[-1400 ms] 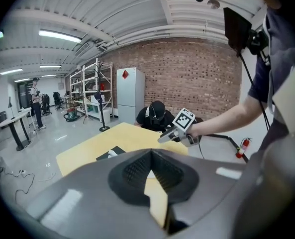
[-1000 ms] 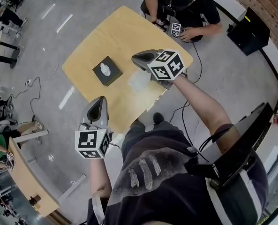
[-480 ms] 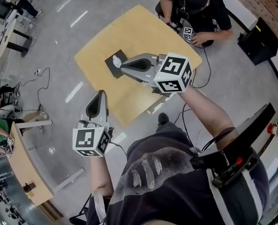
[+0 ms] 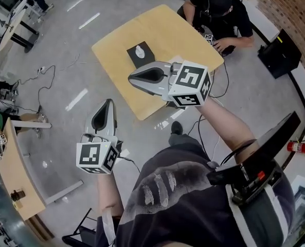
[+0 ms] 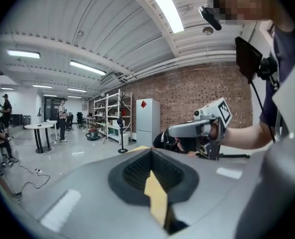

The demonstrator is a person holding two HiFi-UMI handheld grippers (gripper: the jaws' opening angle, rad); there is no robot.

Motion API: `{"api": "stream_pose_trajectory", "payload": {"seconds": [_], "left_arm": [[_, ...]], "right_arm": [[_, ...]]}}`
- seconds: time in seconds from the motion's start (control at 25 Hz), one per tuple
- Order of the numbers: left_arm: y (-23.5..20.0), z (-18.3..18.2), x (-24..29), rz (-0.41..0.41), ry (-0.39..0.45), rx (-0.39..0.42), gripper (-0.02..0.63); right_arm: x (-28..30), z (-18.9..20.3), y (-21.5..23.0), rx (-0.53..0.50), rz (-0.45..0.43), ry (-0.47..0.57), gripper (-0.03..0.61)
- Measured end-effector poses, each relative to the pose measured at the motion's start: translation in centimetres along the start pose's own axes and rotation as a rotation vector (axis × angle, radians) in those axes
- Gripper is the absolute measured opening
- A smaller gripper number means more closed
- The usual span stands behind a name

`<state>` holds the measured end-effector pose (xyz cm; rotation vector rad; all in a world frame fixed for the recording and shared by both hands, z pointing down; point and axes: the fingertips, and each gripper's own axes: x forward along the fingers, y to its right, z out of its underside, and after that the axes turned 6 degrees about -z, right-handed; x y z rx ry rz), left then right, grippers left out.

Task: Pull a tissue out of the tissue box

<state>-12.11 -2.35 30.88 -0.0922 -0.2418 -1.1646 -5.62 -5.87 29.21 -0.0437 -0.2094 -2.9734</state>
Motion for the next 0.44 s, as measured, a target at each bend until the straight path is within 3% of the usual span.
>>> {"api": "stream_pose_trajectory", "payload": {"seconds": [0.44], "left_arm": [[-1.7, 5.2, -10.1, 0.027, 0.045, -0.107, 0.000]], "right_arm": [[6.1, 2.9, -12.0, -0.027, -0.063, -0.072, -0.001]]}}
